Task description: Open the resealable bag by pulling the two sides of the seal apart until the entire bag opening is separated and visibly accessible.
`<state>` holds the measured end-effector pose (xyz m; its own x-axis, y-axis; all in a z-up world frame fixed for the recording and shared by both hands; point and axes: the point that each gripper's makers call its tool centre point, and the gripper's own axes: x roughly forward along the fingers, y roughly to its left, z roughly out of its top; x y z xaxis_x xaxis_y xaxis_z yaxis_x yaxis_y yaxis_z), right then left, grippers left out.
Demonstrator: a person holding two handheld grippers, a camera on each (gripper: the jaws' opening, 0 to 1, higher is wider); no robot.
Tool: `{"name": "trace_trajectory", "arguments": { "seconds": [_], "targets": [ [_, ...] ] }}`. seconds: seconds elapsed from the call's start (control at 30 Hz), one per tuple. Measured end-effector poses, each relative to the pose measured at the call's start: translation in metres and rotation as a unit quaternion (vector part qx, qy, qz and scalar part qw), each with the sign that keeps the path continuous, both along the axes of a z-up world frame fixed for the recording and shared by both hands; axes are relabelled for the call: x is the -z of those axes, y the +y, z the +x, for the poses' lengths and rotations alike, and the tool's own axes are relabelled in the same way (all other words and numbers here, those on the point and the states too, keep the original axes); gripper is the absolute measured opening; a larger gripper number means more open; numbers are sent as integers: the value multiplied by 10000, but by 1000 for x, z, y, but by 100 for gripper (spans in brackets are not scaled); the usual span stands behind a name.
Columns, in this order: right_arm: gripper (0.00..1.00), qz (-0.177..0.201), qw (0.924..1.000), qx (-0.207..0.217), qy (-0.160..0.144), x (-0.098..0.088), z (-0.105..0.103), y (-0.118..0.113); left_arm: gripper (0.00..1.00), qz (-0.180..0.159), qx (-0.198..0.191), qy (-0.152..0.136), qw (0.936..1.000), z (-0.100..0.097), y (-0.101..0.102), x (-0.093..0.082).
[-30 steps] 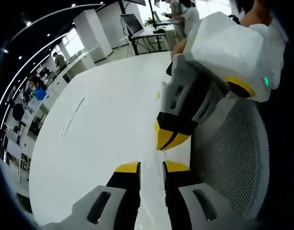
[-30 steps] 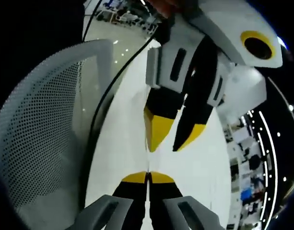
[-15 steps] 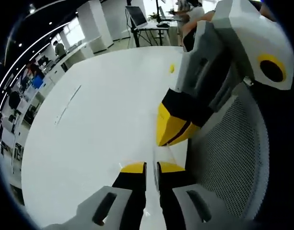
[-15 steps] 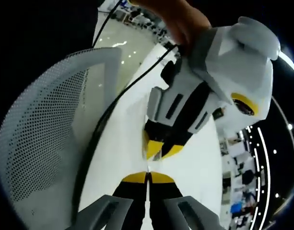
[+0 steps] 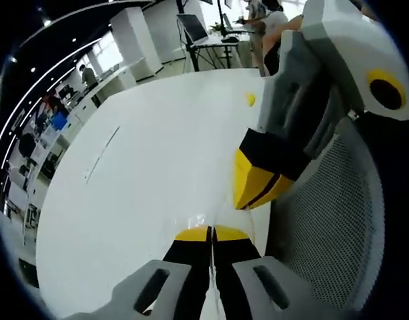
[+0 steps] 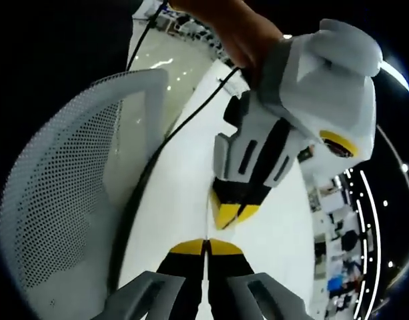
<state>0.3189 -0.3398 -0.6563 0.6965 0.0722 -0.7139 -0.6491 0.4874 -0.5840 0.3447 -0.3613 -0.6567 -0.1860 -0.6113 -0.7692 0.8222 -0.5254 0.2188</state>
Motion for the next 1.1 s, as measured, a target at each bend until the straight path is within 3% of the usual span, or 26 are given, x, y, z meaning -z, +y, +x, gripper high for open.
{"name": "trace_trajectory", "arguments": {
  "seconds": [0.13,0.3,0.53,1.1],
  "targets": [
    [0,421,9986,327,-63,-1,3,5,0,-197,81,-187,9996,0,-4,-5],
    [0,329,9990,273,-118,-1,10,13,0,-463,222,-264,9983,-6,-11,-13],
    [0,242,9996,150,-32,2,8,18,0,-587,245,-349,9974,-3,-18,-19],
    [0,245,9990,344,155,13,2,15,0,-1130,307,-594,9913,-4,-40,-46]
  ]
}}
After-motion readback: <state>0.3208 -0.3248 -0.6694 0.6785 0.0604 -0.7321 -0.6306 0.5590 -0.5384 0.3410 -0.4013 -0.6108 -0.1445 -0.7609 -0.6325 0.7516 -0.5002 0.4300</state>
